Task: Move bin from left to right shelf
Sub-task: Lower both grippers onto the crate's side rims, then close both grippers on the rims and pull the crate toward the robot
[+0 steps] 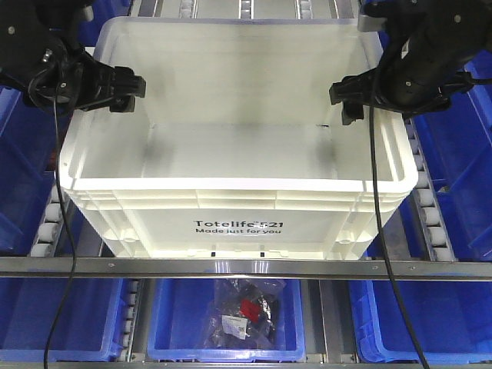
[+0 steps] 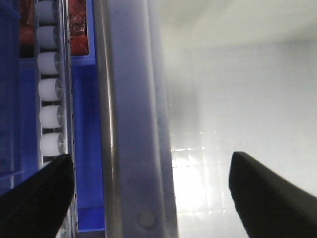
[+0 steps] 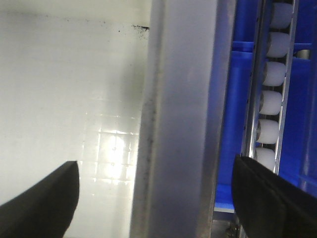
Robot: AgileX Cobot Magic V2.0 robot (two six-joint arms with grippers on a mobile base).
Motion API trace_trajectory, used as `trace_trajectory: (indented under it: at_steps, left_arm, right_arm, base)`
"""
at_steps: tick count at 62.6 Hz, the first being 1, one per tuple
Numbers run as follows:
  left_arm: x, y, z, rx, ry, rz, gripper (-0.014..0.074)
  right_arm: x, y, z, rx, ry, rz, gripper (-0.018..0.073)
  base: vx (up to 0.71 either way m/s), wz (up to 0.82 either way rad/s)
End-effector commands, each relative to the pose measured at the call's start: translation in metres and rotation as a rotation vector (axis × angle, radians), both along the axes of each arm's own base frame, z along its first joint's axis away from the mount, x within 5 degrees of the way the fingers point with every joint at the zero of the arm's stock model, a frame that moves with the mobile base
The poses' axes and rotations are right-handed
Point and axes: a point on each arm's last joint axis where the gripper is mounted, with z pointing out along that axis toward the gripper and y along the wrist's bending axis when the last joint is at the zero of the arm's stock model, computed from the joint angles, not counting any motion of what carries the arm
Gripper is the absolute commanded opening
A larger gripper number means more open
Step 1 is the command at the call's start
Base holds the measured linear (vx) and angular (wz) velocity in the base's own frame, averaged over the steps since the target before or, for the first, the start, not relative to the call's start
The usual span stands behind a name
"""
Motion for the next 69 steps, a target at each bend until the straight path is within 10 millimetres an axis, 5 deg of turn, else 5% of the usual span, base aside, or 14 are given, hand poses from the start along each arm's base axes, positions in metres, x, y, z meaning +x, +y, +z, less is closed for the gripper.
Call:
trace_trajectory:
  at_steps: [1, 28, 69]
  left_arm:
    - [-0.0022, 0.0018, 0.0244, -0.034, -0.092, 0.007, 0.0594]
    - [-0.0041, 0.0027, 0.0233, -0.025, -0.068, 0.011, 0.0563]
    - [-0.0052, 0.0032, 0.0233, -0.022, -0.059, 0.013, 0.0267]
  right_arm:
    - [-0.0016, -0.0024, 0.0248, 0.004, -0.092, 0.003, 0.0594]
    - [-0.0032, -0.0041, 0.0254, -0.002, -0.078, -0.022, 0.0522]
    - [-0.0088, -0.0057, 0.0308, -0.005, -0.073, -0.025, 0.0205]
  base:
    - [0.00, 0.00]
    - [0.00, 0.00]
    - [0.00, 0.00]
